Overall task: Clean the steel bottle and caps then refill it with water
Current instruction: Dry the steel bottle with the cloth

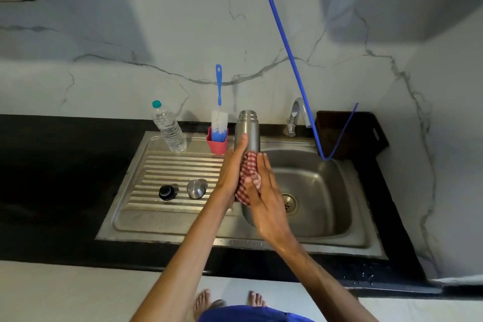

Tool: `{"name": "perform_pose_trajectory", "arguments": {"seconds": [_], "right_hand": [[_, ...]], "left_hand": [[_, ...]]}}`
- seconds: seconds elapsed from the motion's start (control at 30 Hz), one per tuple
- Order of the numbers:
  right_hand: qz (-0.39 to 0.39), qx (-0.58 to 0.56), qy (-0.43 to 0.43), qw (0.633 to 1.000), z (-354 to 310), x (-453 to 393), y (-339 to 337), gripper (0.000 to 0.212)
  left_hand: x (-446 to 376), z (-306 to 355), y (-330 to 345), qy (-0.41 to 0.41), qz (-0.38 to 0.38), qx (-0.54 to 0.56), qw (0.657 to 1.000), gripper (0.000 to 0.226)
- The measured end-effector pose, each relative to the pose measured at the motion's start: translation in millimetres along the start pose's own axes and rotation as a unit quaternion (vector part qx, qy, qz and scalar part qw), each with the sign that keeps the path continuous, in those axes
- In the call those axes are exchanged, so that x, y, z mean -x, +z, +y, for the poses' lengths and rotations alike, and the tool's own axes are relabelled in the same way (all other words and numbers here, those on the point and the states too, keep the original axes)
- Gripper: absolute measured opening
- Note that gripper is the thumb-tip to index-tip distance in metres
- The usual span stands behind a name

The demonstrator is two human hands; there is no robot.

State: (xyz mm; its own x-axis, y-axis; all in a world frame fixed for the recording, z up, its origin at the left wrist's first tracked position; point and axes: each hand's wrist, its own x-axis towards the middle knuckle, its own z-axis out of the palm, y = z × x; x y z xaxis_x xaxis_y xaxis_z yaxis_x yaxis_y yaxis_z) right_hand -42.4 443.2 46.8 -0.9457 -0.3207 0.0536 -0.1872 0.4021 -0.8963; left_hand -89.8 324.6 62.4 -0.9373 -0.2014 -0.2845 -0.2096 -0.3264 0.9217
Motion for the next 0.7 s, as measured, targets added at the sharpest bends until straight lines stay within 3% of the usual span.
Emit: {"name": "perform_pose_trajectory", "arguments": {"seconds": [0.17, 0.27, 0.37, 0.47, 0.53, 0.63, 0.7], "right_hand": [[0.032, -0.019, -0.006, 0.999, -1, -33, -17, 0.058], [0.026, -0.175, 0.083, 0.981, 8, -52, -29, 0.045], [0.020, -0.306, 0.164, 0.938, 9, -49, -33, 0.039], [0.037, -0.229, 0.136, 0.963, 8, -27, -18, 0.036], [0.041, -0.153, 0.074, 0.985, 13, -11, -10, 0.049], [0.027, -0.009, 0.010, 1.000, 19, 4, -9, 0.069], [0.015, 0.042, -0.037, 0.998, 21, 14, -9, 0.070]], "left_hand": [[29, -22, 14, -0.023, -0.049, 0.063, 0.997, 0.064], [32, -25, 19, -0.029, -0.014, 0.014, 0.999, 0.080], [25, -29, 9, -0.029, 0.017, -0.023, 0.999, 0.072], [20, -26, 4, -0.019, 0.037, -0.047, 0.998, 0.055], [14, -30, 5, -0.014, 0.068, -0.034, 0.997, 0.053], [10, -36, 8, -0.012, 0.096, 0.014, 0.995, 0.060], [13, -38, 7, -0.044, 0.052, 0.073, 0.995, 0.070]]}}
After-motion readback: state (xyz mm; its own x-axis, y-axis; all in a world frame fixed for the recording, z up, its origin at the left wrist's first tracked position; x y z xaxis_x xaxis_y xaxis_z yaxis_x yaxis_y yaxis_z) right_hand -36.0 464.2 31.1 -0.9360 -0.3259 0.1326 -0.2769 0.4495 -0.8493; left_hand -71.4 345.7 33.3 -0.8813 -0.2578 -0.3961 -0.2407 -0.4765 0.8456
